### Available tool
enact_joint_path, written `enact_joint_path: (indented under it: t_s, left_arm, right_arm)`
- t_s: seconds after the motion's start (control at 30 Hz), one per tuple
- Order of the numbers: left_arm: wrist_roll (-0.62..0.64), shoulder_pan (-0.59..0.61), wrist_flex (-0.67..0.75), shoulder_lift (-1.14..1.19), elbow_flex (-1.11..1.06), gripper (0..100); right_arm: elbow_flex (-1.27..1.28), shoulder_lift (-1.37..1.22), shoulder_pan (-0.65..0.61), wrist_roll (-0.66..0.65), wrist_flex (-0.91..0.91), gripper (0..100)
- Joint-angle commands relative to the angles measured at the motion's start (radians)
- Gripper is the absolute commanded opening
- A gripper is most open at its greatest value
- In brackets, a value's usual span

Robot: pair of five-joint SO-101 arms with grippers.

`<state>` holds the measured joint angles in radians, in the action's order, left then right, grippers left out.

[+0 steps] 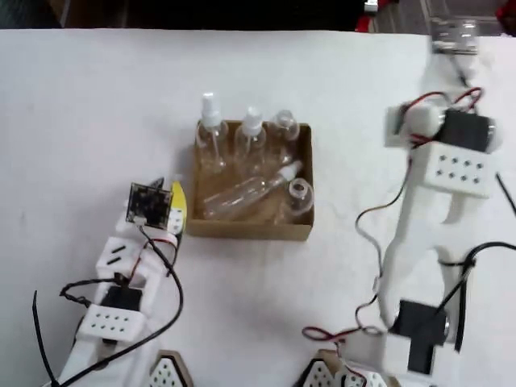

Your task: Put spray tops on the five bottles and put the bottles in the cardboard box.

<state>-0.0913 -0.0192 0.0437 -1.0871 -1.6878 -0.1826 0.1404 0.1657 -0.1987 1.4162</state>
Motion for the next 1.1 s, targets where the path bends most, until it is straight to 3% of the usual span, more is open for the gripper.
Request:
enact_joint_path:
  t_s: [0.0, 0.07, 0.23, 0.43, 0.63, 0.7, 0.83, 1.07]
  left_arm:
    - [0.009, -0.005, 0.011, -0.022, 0.003, 7]
    - [0.009, -0.015, 0.017, -0.022, 0.003, 9]
    - [0.018, -0.018, 0.011, -0.024, 0.028, 26]
    - [-0.029, 0.056, -0.101, -0.022, 0.066, 27]
    - [-0.109, 0.061, -0.442, -0.022, 0.138, 27]
    - [-0.132, 0.062, -0.499, -0.022, 0.21, 27]
    - [-0.295, 0.062, -0.609, -0.022, 0.399, 26]
    - [-0.261, 0.019, -1.039, -0.016, 0.827, 19]
  right_arm:
    - [0.064, 0.097, -0.048, -0.068, 0.019, 18.0]
    - [0.112, 0.099, -0.05, -0.104, -0.01, 18.0]
    - [0.204, 0.108, -0.045, -0.098, -0.065, 17.7]
    - [0.261, 0.11, -0.044, -0.071, -0.056, 17.6]
    - [0.293, 0.11, -0.045, 0.006, -0.058, 17.6]
    - [0.296, 0.111, -0.05, 0.044, -0.056, 17.6]
    - [0.298, 0.151, -0.045, 0.101, -0.019, 17.6]
    - [0.37, 0.384, -0.051, 0.13, 0.001, 17.6]
